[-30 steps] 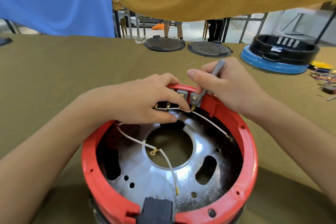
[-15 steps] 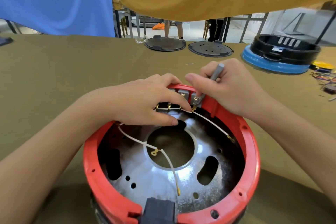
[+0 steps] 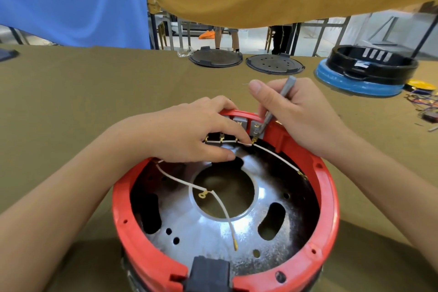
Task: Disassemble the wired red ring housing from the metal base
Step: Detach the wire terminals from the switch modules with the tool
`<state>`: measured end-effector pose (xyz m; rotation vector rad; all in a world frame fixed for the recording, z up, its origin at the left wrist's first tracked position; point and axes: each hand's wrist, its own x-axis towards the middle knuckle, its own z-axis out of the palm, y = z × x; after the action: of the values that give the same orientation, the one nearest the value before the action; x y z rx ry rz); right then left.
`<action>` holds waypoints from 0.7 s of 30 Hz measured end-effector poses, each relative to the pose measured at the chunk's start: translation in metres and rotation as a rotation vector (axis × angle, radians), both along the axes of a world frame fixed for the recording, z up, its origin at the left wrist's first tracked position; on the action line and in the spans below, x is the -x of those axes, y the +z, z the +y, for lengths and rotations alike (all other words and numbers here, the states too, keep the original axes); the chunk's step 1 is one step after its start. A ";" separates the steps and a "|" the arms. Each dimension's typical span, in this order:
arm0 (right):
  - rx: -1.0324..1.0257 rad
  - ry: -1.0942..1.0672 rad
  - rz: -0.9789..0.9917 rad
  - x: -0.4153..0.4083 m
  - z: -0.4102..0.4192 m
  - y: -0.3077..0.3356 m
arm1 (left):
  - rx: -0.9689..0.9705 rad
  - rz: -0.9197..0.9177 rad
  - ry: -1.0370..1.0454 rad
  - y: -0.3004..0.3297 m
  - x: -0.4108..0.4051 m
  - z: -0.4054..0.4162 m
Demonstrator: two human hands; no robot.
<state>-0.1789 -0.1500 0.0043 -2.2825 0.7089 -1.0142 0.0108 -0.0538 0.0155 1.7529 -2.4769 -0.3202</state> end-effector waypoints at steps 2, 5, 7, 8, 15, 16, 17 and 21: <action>0.106 -0.045 -0.029 0.002 0.001 0.001 | -0.001 -0.006 0.004 0.000 0.000 0.000; 0.281 -0.080 -0.052 0.003 0.005 0.005 | 0.006 -0.007 0.006 0.000 -0.001 0.000; 0.445 -0.098 0.080 0.005 0.007 0.009 | 0.011 -0.006 0.001 -0.001 -0.001 0.000; 0.515 -0.123 0.173 0.005 0.007 0.012 | 0.014 -0.004 -0.004 -0.001 -0.001 0.000; 1.026 -0.128 0.256 0.009 0.015 0.011 | 0.025 -0.008 -0.008 -0.002 -0.002 -0.001; 1.091 -0.104 0.226 0.007 0.016 0.010 | 0.022 -0.008 -0.009 -0.002 -0.002 0.000; 1.124 -0.069 0.211 0.006 0.016 0.010 | 0.019 -0.008 -0.010 -0.002 -0.001 0.000; 0.985 -0.017 0.237 0.002 0.013 0.013 | 0.015 -0.016 -0.008 -0.001 -0.001 0.000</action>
<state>-0.1810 -0.1372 0.0172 -3.2766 0.3249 -1.2955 0.0118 -0.0537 0.0147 1.7467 -2.4912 -0.2882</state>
